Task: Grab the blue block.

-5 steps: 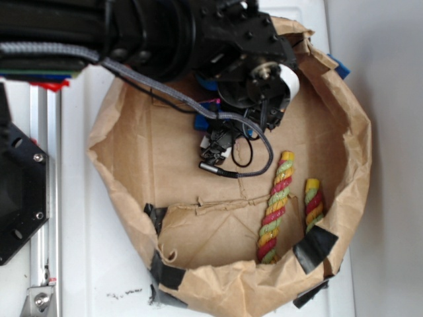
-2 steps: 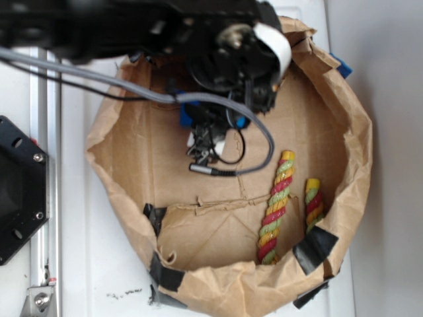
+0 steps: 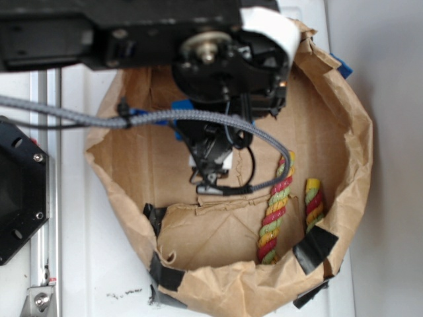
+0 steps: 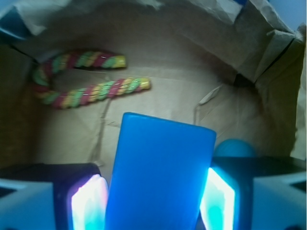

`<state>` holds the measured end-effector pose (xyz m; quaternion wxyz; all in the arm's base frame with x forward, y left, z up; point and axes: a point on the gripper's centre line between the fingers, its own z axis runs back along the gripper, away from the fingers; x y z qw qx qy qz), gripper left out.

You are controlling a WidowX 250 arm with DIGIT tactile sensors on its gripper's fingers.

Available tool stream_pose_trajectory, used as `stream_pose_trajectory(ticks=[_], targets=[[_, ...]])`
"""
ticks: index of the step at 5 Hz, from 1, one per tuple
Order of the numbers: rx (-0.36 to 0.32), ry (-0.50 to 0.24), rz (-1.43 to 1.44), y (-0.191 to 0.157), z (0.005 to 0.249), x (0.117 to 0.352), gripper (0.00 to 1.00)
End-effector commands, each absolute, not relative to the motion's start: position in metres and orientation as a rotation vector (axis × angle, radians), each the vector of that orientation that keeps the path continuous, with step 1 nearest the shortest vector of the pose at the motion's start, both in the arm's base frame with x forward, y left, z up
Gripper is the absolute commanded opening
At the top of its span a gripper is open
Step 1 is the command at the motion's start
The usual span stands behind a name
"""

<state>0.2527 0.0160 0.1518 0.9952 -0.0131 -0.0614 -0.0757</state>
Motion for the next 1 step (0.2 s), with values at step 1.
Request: stream_pose_trajectory(ticks=[1], targets=[[0.015,-0.153,-0.174,0.0081,0.1719,0.2569,0.0]])
